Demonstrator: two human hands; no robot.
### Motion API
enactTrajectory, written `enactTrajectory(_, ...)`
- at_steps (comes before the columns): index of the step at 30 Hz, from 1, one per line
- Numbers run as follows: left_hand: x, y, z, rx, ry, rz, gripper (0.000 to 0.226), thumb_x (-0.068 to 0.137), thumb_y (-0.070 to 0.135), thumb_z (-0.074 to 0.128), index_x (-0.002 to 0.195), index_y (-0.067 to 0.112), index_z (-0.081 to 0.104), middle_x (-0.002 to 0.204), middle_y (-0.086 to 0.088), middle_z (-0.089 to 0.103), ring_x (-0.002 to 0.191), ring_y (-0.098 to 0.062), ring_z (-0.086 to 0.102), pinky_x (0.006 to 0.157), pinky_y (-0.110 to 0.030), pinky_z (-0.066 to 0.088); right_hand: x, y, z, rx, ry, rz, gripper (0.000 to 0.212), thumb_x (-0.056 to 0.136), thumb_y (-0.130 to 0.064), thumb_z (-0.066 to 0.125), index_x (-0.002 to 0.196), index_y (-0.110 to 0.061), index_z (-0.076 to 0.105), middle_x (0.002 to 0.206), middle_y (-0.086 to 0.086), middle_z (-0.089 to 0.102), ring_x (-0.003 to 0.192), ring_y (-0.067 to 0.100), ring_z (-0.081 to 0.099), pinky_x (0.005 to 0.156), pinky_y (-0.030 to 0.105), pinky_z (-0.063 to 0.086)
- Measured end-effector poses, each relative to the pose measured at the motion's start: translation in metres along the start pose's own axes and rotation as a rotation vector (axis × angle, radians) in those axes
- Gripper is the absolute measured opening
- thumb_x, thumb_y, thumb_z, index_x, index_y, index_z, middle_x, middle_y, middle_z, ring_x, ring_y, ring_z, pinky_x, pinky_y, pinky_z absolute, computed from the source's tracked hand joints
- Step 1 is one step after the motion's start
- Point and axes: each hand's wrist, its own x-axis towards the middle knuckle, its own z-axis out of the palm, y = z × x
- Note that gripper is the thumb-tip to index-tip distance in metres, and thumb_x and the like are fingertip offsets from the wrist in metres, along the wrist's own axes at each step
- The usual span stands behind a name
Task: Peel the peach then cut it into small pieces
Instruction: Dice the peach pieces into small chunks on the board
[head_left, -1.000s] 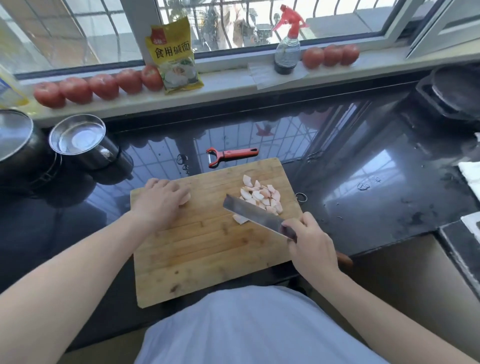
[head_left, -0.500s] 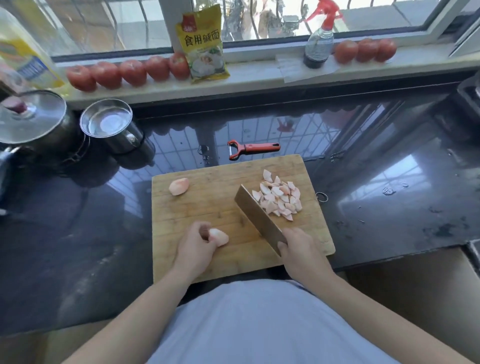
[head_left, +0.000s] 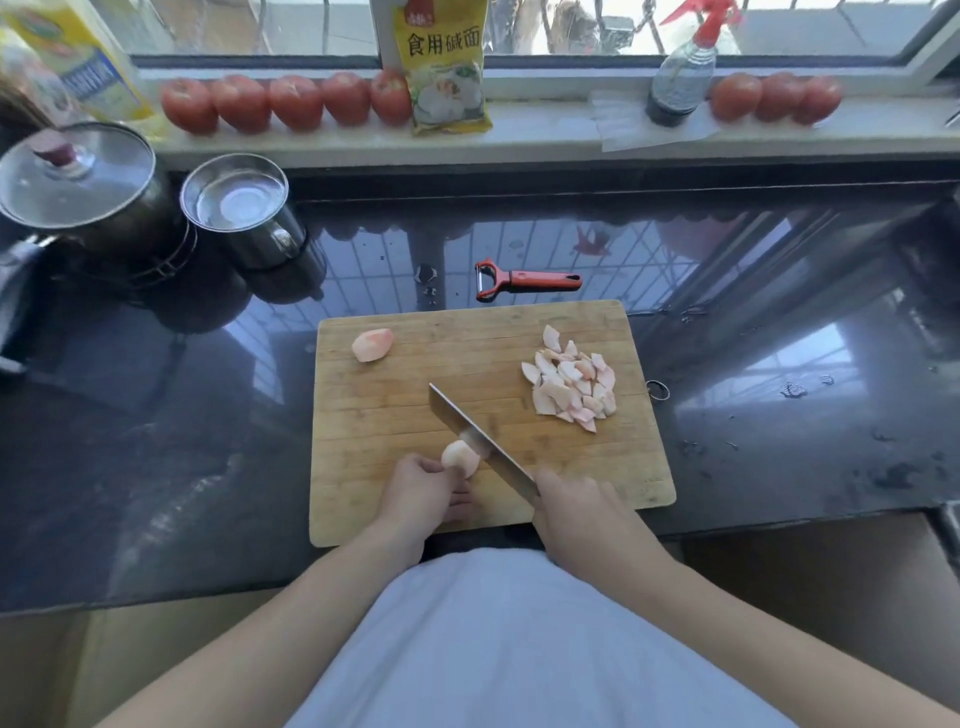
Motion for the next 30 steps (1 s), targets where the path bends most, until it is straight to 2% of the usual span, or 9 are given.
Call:
enactTrajectory(6,-0.002,0.002,0.004,-0.065,-0.034,-0.023,0.042,0.087,0.023,0.084,0.112,0.001,0.057,0.099,-0.019,0.076,0.079,-0.027,0.079,0.069,-0.034,0.063,0.0,0.003,0.005,-0.058,-0.026,-0.003,0.016,0.094,-0.007,0.042,0.091,-0.02,0.034,0.07,0.001,0.048,0.054,0.02,0.031,0.062,0.04,0.037)
enactTrajectory(11,0.003,0.007,0.002,-0.129,-0.053,-0.062,0.039,0.093,0.025,0.077,0.117,-0.002,0.062,0.1,-0.024,0.076,0.081,-0.032,0.079,0.071,-0.038,0.065,0.001,0.0,0.0,-0.071,-0.071,-0.002,0.015,0.095,-0.004,0.039,0.092,-0.018,0.036,0.066,-0.002,0.036,0.057,0.017,0.03,0.06,0.038,0.033)
enactTrajectory(13,0.004,0.009,0.002,-0.126,-0.068,-0.061,0.044,0.091,0.024,0.08,0.12,-0.005,0.061,0.1,-0.025,0.076,0.081,-0.032,0.079,0.07,-0.037,0.065,0.005,-0.002,0.001,-0.082,-0.092,-0.004,0.015,0.095,-0.003,0.04,0.094,-0.017,0.036,0.069,-0.002,0.037,0.063,0.021,0.036,0.063,0.038,0.034)
enactTrajectory(16,0.003,0.014,0.002,-0.146,-0.077,-0.074,0.046,0.09,0.013,0.078,0.126,-0.004,0.054,0.102,-0.026,0.075,0.083,-0.033,0.079,0.069,-0.035,0.064,0.017,-0.01,0.005,-0.1,-0.107,-0.056,0.018,0.095,-0.004,0.048,0.095,-0.017,0.034,0.087,0.007,0.058,0.083,0.033,0.056,0.064,0.037,0.034)
enactTrajectory(19,-0.003,0.017,0.004,-0.146,-0.067,-0.069,0.032,0.089,0.015,0.078,0.114,0.001,0.062,0.099,-0.023,0.076,0.08,-0.032,0.078,0.068,-0.034,0.064,0.032,-0.02,0.011,-0.068,-0.052,-0.098,0.02,0.095,-0.004,0.051,0.093,-0.017,0.036,0.091,0.009,0.064,0.081,0.035,0.06,0.055,0.038,0.036)
enactTrajectory(21,-0.005,0.017,0.002,-0.119,-0.043,-0.053,0.032,0.088,0.026,0.082,0.106,0.005,0.065,0.092,-0.016,0.078,0.078,-0.029,0.078,0.07,-0.035,0.064,0.037,-0.02,0.01,0.005,-0.041,-0.068,0.016,0.095,-0.006,0.05,0.093,-0.018,0.041,0.088,0.007,0.062,0.077,0.03,0.057,0.059,0.041,0.047)
enactTrajectory(24,-0.001,0.021,-0.012,0.108,0.068,0.013,0.022,0.097,0.028,0.069,0.104,0.008,0.065,0.093,-0.012,0.078,0.076,-0.027,0.077,0.072,-0.041,0.066,0.026,-0.006,0.004,0.132,0.002,-0.023,0.009,0.1,-0.017,0.047,0.091,-0.019,0.046,0.087,0.006,0.063,0.078,0.029,0.059,0.066,0.042,0.053)
enactTrajectory(26,0.003,0.033,-0.034,0.514,0.183,0.138,0.018,0.099,0.033,0.057,0.095,0.017,0.062,0.093,-0.005,0.074,0.076,-0.025,0.072,0.074,-0.047,0.062,0.015,0.005,0.001,0.268,0.054,0.02,0.016,0.102,-0.022,0.045,0.088,-0.018,0.047,0.084,0.005,0.063,0.075,0.028,0.06,0.063,0.041,0.051)
enactTrajectory(30,0.003,0.049,-0.061,1.274,0.343,0.409,0.026,0.102,0.043,0.045,0.093,0.021,0.056,0.1,0.0,0.061,0.088,-0.021,0.058,0.077,-0.041,0.05,0.008,0.027,-0.001,0.467,0.141,0.157,0.02,0.1,-0.025,0.045,0.084,-0.016,0.05,0.078,0.006,0.062,0.068,0.033,0.062,0.063,0.052,0.056)
